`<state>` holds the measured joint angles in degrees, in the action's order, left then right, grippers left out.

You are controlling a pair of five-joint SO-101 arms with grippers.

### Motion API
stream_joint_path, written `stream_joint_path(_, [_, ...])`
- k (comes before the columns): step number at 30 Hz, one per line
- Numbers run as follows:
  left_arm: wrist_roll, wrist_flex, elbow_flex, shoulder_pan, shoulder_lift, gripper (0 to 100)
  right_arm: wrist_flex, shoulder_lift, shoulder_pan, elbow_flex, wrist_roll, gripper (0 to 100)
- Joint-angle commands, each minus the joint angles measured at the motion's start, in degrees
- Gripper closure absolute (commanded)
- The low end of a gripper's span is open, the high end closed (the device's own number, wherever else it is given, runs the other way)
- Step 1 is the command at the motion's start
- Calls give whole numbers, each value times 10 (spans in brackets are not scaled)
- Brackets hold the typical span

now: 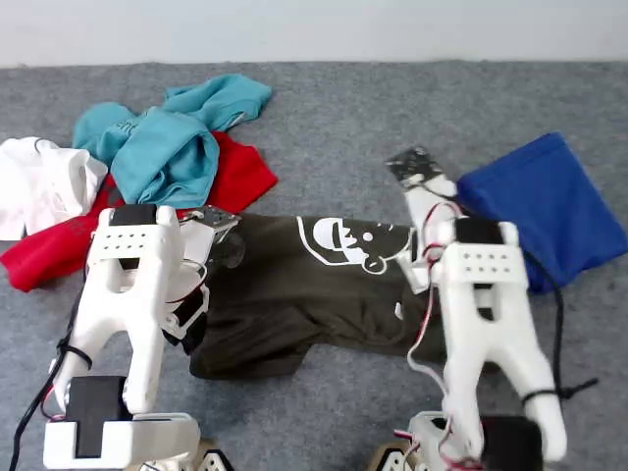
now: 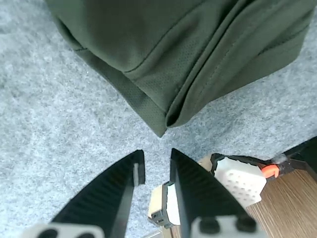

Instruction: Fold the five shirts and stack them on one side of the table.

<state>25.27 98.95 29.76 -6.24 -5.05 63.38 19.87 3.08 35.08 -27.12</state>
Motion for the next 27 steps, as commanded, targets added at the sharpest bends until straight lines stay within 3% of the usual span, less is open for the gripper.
stream_joint_path(1, [-4, 5, 1, 2, -18, 908, -73, 20, 6, 23, -1, 878])
stream_joint_path(13, [-4, 5, 1, 2, -18, 908, -232, -140, 2, 29, -1, 880])
stream_joint_path(24, [-4, 5, 1, 2, -18, 908, -237, -221, 1, -23, -4, 882])
stream_joint_path(27, [-4, 6, 1, 2, -18, 908, -247, -226, 0, -23, -5, 924])
